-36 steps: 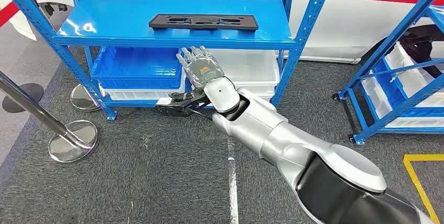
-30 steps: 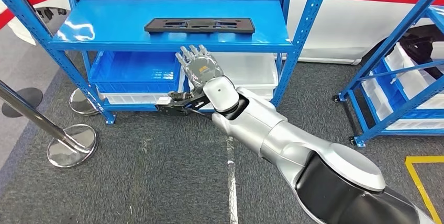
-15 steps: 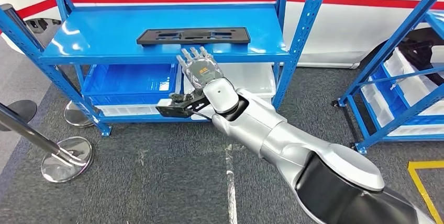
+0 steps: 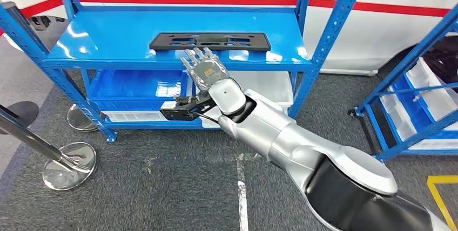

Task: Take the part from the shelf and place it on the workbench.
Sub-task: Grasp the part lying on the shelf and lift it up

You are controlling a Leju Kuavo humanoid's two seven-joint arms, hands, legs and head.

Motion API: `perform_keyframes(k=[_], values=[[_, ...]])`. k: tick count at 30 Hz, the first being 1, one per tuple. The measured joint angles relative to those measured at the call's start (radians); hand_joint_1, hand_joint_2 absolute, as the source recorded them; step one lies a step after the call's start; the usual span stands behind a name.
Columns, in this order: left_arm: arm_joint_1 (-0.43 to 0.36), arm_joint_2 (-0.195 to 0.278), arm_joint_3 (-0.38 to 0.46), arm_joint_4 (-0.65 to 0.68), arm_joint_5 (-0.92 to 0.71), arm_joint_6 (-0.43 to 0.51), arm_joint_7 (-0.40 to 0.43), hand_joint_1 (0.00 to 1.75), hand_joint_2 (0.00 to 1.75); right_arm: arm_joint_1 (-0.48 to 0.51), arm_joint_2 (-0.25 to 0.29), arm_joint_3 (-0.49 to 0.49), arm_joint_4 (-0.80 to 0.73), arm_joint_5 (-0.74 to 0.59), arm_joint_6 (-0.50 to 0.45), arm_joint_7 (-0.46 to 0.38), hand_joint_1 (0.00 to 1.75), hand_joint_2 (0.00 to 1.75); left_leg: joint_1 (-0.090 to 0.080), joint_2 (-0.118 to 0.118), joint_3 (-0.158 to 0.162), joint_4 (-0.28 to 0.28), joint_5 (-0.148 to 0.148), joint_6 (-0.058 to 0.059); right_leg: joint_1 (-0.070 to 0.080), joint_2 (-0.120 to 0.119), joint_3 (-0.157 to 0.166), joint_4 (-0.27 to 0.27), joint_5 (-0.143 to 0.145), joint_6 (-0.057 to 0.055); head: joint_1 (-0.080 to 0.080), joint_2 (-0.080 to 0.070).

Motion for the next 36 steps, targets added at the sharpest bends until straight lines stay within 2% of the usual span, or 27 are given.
perform_keyframes(k=[1,3,5,7,8,9,10,11,12,13,14,15,17,19,21,23,24,25,26,28,29,30,31,32,34,36], values=[[-0.002,-0.001,0.000,0.000,-0.001,0.000,0.000,0.00,0.00,-0.001,0.000,0.000,-0.001,-0.004,0.004,-0.004,0.00,0.00,0.000,0.000,0.002,-0.004,0.000,-0.004,0.002,-0.001,0.007,-0.010,-0.003,-0.005,-0.001,0.000],[-0.002,-0.001,0.000,0.001,-0.002,0.000,0.000,0.00,0.00,-0.001,0.001,-0.002,-0.003,-0.009,0.006,-0.007,0.00,0.00,0.001,0.002,0.007,-0.009,-0.003,-0.011,-0.002,0.000,0.022,-0.036,0.001,-0.003,0.002,0.000],[-0.003,-0.002,0.000,0.001,-0.003,0.000,-0.001,0.00,0.00,-0.003,0.002,-0.005,-0.006,-0.011,0.007,-0.008,0.00,0.00,0.002,0.004,-0.010,0.033,-0.029,-0.021,-0.012,-0.001,0.044,-0.063,0.006,0.000,0.000,0.000],[-0.004,0.001,0.000,0.001,-0.003,0.000,-0.001,0.00,0.00,-0.002,0.003,-0.006,-0.008,-0.011,0.010,-0.009,0.00,0.00,0.009,0.005,-0.072,0.147,-0.076,-0.034,-0.016,-0.003,0.054,-0.070,0.004,0.002,-0.002,0.000],[-0.003,0.003,0.000,0.001,-0.003,0.000,-0.001,0.00,0.00,0.000,0.003,-0.006,-0.009,-0.011,0.010,-0.010,0.00,0.00,0.013,0.005,-0.107,0.205,-0.091,-0.041,-0.018,-0.003,0.056,-0.068,0.001,0.003,-0.002,0.000],[-0.002,0.003,0.000,0.001,-0.003,0.000,-0.001,0.00,0.00,0.003,0.003,-0.006,-0.009,-0.011,0.011,-0.011,0.00,0.00,0.017,0.005,-0.132,0.238,-0.089,-0.049,-0.020,-0.002,0.057,-0.064,-0.004,0.006,-0.002,0.000],[-0.001,0.004,0.000,0.001,-0.003,0.000,-0.001,0.00,0.00,0.005,0.003,-0.007,-0.009,-0.011,0.011,-0.012,0.00,0.00,0.022,0.006,-0.140,0.235,-0.069,-0.056,-0.024,-0.002,0.057,-0.058,-0.010,0.010,-0.001,0.000],[-0.001,0.004,0.000,0.001,-0.003,0.000,-0.001,0.00,0.00,0.006,0.003,-0.007,-0.009,-0.011,0.010,-0.012,0.00,0.00,0.028,0.006,-0.129,0.196,-0.034,-0.064,-0.028,-0.001,0.057,-0.047,-0.018,0.017,-0.002,0.000],[-0.001,0.004,0.000,0.001,-0.003,0.000,-0.001,0.00,0.00,0.005,0.003,-0.007,-0.009,-0.011,0.010,-0.012,0.00,0.00,0.033,0.008,-0.106,0.136,0.002,-0.073,-0.032,-0.001,0.055,-0.034,-0.029,0.025,-0.002,0.000],[-0.002,0.004,0.000,0.001,-0.003,0.000,-0.001,0.00,0.00,0.004,0.003,-0.007,-0.010,-0.011,0.010,-0.013,0.00,0.00,0.034,0.008,-0.081,0.082,0.024,-0.079,-0.034,-0.001,0.051,-0.018,-0.040,0.034,-0.004,0.000],[-0.003,0.004,0.000,0.001,-0.003,0.000,-0.001,0.00,0.00,0.002,0.003,-0.008,-0.011,-0.011,0.011,-0.014,0.00,0.00,0.035,0.006,-0.064,0.045,0.033,-0.075,-0.034,0.000,0.046,-0.004,-0.050,0.042,-0.006,0.000],[-0.003,0.005,0.000,0.001,-0.003,0.001,-0.001,0.00,0.00,0.001,0.003,-0.008,-0.012,-0.010,0.012,-0.015,0.00,0.00,0.034,0.005,-0.057,0.029,0.030,-0.068,-0.033,0.001,0.041,0.007,-0.057,0.048,-0.007,0.000],[-0.003,0.005,0.000,0.001,-0.003,0.002,-0.002,0.00,0.00,0.001,0.003,-0.008,-0.014,-0.006,0.015,-0.018,0.00,0.00,0.031,0.002,-0.058,0.031,0.022,-0.042,-0.031,0.002,0.037,0.012,-0.061,0.055,-0.007,0.000],[-0.001,0.004,0.000,0.001,-0.004,0.003,-0.002,0.00,0.00,0.001,0.003,-0.008,-0.016,-0.004,0.017,-0.019,0.00,0.00,0.031,0.002,-0.055,0.030,0.021,-0.027,-0.032,0.002,0.030,0.028,-0.075,0.063,-0.006,0.000],[-0.001,0.004,0.000,0.001,-0.006,0.004,-0.002,0.00,0.00,0.001,0.003,-0.008,-0.017,-0.003,0.019,-0.019,0.00,0.00,0.033,0.002,-0.049,0.027,0.020,-0.016,-0.036,0.000,-0.009,0.111,-0.118,0.073,-0.004,0.000],[-0.002,0.005,0.000,0.001,-0.008,0.006,-0.002,0.00,0.00,0.004,0.002,-0.008,-0.017,-0.003,0.022,-0.021,0.00,0.00,0.032,0.002,-0.046,0.025,0.016,-0.010,-0.038,-0.001,-0.075,0.233,-0.162,0.078,-0.003,0.000],[-0.001,0.005,0.000,0.001,-0.009,0.007,-0.002,0.00,0.00,0.007,0.002,-0.008,-0.016,-0.003,0.024,-0.023,0.00,0.00,0.031,0.002,-0.043,0.025,0.014,-0.009,-0.039,-0.001,-0.100,0.270,-0.166,0.078,-0.003,0.000],[-0.001,0.005,0.000,0.001,-0.010,0.007,-0.002,0.00,0.00,0.010,0.002,-0.008,-0.016,-0.003,0.025,-0.024,0.00,0.00,0.030,0.002,-0.040,0.025,0.011,-0.007,-0.039,-0.001,-0.110,0.275,-0.152,0.075,-0.003,0.000],[-0.001,0.005,0.000,0.001,-0.010,0.008,-0.002,0.00,0.00,0.012,0.001,-0.008,-0.016,-0.003,0.026,-0.026,0.00,0.00,0.029,0.001,-0.036,0.025,0.009,-0.007,-0.038,-0.001,-0.101,0.242,-0.121,0.070,-0.003,0.000],[-0.001,0.004,0.000,0.002,-0.012,0.009,-0.003,0.00,0.00,0.011,0.001,-0.008,-0.017,-0.005,0.027,-0.029,0.00,0.00,0.026,0.000,-0.027,0.023,0.003,-0.009,-0.031,0.000,-0.048,0.113,-0.050,0.049,-0.003,0.000],[-0.002,0.003,0.000,0.002,-0.012,0.009,-0.004,0.00,0.00,0.009,0.001,-0.008,-0.017,-0.007,0.027,-0.029,0.00,0.00,0.024,-0.001,-0.023,0.021,0.001,-0.011,-0.026,-0.001,-0.021,0.055,-0.028,0.038,-0.004,0.000],[-0.003,0.003,0.000,0.002,-0.012,0.009,-0.004,0.00,0.00,0.009,0.001,-0.008,-0.017,-0.010,0.027,-0.029,0.00,0.00,0.025,-0.001,-0.022,0.018,0.001,-0.015,-0.022,-0.001,-0.004,0.019,-0.020,0.030,-0.004,0.000],[-0.003,0.002,0.000,0.002,-0.012,0.010,-0.004,0.00,0.00,0.009,0.002,-0.008,-0.017,-0.012,0.027,-0.029,0.00,0.00,0.026,-0.001,-0.021,0.015,0.001,-0.020,-0.018,-0.002,0.003,0.006,-0.022,0.025,-0.004,0.000],[-0.003,0.002,0.000,0.002,-0.013,0.010,-0.004,0.00,0.00,0.009,0.002,-0.008,-0.017,-0.013,0.027,-0.029,0.00,0.00,0.026,-0.001,-0.019,0.010,0.002,-0.027,-0.016,-0.002,0.006,-0.003,-0.021,0.024,-0.002,0.000],[-0.003,0.001,0.000,0.002,-0.014,0.010,-0.004,0.00,0.00,0.009,0.002,-0.008,-0.017,-0.013,0.027,-0.029,0.00,0.00,0.028,0.003,-0.018,0.011,-0.003,-0.037,-0.024,-0.003,0.022,-0.026,-0.015,0.025,-0.002,0.000],[-0.004,0.003,0.000,0.002,-0.014,0.012,-0.005,0.00,0.00,0.007,0.004,-0.008,-0.018,-0.013,0.027,-0.029,0.00,0.00,0.027,0.006,-0.044,0.071,-0.036,-0.042,-0.032,-0.005,0.042,-0.047,-0.011,0.025,-0.005,0.000]])
